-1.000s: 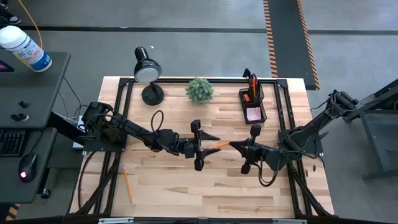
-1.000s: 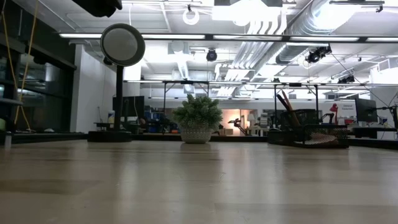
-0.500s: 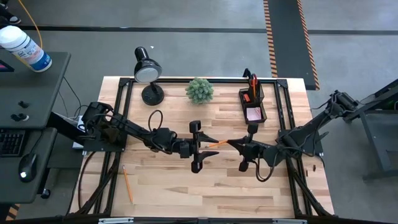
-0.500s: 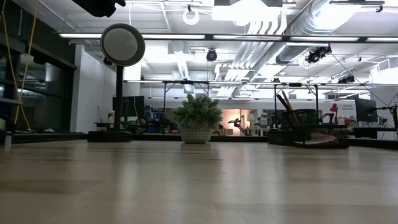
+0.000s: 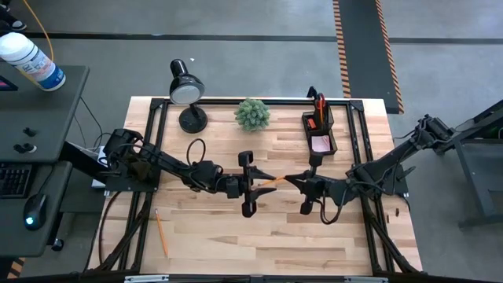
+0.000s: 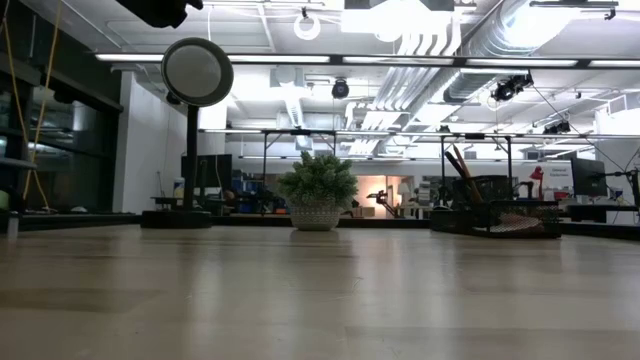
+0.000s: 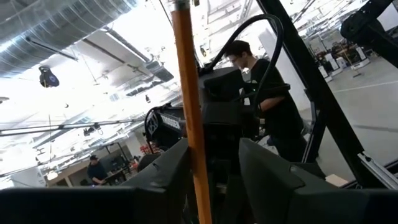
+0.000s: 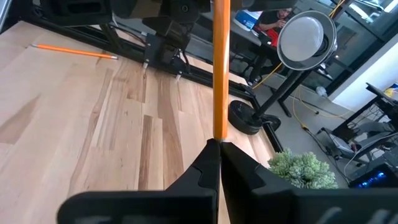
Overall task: Pick and place office supplies into organizer
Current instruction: Put the right pencil into the desk organizer
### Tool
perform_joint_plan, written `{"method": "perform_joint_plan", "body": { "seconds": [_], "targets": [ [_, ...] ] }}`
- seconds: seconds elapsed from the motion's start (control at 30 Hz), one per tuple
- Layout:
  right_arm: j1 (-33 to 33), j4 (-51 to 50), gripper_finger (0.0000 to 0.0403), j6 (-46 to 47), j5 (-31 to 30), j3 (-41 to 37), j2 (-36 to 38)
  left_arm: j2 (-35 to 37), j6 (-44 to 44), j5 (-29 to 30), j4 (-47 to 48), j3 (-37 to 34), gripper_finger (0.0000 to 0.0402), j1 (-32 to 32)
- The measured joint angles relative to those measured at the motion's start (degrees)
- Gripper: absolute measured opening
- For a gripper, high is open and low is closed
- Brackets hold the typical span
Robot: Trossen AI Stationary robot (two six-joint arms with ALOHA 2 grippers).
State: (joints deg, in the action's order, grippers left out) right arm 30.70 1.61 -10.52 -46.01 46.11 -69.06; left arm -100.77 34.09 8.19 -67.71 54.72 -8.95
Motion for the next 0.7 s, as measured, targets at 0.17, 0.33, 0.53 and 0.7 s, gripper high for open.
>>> {"method": "perform_joint_plan", "body": {
  "seconds": [0.17,0.33,0.53,0.7],
  "targets": [
    [0.0,0.0,0.0000,0.0,0.1,0.0,0.0,0.0,0.2,0.0,0.0,0.0,0.0078,0.0],
    [0.0,0.0,0.0000,0.1,0.1,0.0,0.0,0.0,1.6,-0.1,0.0,0.0,0.0014,0.0],
    [0.0,0.0,0.0000,1.5,1.8,0.0,0.0,0.0,2.1,0.0,0.1,0.0,0.0017,0.0],
    [0.5,-1.3,0.0002,3.9,4.4,0.0,0.0,0.0,1.6,-1.5,0.4,0.0,0.0009,1.1]
  ]
}}
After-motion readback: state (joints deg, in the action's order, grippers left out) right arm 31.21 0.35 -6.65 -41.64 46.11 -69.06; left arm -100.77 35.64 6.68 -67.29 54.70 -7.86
